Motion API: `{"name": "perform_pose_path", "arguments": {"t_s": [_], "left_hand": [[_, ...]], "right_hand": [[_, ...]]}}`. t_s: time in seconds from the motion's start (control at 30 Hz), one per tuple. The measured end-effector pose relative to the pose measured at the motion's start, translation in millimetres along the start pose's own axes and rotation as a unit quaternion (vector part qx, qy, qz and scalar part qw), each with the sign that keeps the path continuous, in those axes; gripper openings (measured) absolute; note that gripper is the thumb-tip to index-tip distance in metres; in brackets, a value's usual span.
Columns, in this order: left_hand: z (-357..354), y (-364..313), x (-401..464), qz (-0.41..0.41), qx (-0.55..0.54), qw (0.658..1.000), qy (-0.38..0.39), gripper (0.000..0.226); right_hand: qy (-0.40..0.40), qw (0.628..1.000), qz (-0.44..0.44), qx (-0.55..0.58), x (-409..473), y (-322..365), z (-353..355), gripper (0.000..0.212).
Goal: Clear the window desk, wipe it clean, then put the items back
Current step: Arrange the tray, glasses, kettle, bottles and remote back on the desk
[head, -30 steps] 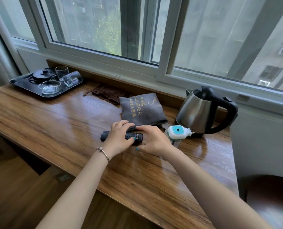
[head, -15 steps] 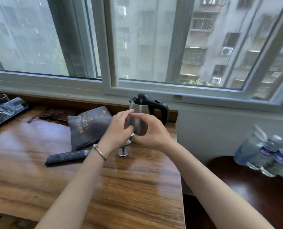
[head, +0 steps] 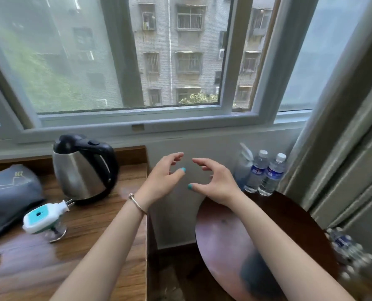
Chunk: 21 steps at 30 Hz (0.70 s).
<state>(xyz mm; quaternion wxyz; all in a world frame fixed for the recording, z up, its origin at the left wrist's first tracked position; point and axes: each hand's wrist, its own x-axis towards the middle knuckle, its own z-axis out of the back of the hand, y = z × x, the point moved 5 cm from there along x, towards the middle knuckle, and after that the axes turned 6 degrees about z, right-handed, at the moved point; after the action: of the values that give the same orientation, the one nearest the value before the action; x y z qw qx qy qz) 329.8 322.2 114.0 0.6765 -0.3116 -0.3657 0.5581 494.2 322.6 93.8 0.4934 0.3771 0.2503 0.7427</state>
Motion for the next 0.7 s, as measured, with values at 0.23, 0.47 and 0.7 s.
{"name": "perform_pose_path", "arguments": {"t_s": [0.23, 0.47, 0.7], "left_hand": [[-116, -38, 58, -0.042, 0.012, 0.996, 0.075, 0.051], [-225, -78, 119, -0.157, 0.032, 0.979, 0.128, 0.069], [-301, -83, 174, -0.164, 0.009, 0.983, 0.078, 0.056]], "right_hand": [[-0.071, 0.992, -0.103, 0.0, -20, -108, 96, 0.068], [-0.19, 0.971, -0.142, 0.027, -21, -199, 176, 0.059], [-0.263, 0.951, -0.162, 0.009, -5, -276, 212, 0.072]]}}
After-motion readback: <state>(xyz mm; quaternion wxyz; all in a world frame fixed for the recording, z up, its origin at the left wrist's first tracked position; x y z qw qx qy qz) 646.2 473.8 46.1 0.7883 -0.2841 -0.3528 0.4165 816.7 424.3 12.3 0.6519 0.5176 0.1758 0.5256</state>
